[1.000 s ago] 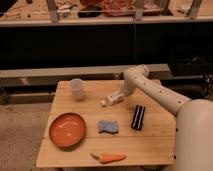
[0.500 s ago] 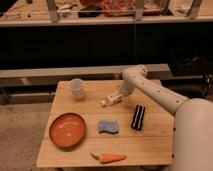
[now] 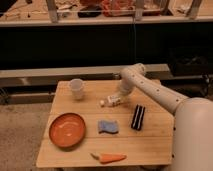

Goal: Stand the bottle upright

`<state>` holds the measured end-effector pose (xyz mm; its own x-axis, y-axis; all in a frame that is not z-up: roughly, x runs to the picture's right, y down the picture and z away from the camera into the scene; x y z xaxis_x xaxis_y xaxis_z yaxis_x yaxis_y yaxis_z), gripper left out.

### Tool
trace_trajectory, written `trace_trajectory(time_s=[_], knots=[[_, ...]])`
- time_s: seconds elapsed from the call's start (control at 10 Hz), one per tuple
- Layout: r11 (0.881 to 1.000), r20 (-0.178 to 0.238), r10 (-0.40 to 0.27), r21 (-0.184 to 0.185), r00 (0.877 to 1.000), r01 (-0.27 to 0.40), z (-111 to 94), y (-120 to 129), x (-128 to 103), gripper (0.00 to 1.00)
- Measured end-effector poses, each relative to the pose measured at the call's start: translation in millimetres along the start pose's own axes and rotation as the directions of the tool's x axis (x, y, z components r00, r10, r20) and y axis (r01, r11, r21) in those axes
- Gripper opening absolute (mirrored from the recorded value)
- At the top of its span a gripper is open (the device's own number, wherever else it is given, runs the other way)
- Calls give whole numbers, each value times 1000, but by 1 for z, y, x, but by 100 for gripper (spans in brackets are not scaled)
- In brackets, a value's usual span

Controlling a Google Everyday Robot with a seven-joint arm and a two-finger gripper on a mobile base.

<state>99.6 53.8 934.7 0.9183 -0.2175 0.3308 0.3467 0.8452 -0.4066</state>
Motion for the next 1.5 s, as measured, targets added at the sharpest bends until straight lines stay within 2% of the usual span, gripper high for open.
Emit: trace_trajectory(time_s=[0.2, 0.4, 0.8, 1.2, 1.4, 1.5], knots=[[1000, -7, -27, -12, 1000, 27, 1, -8, -17, 80], [999, -8, -37, -27, 999, 37, 3, -11, -24, 80], [996, -20, -14, -86, 1000, 13, 12, -12, -39, 80], [991, -131, 15, -132, 991, -32, 22, -6, -48, 80], [988, -198, 47, -136, 979, -74, 23, 1, -44, 80], [987, -212, 57, -134, 976, -87, 25, 0, -47, 80]])
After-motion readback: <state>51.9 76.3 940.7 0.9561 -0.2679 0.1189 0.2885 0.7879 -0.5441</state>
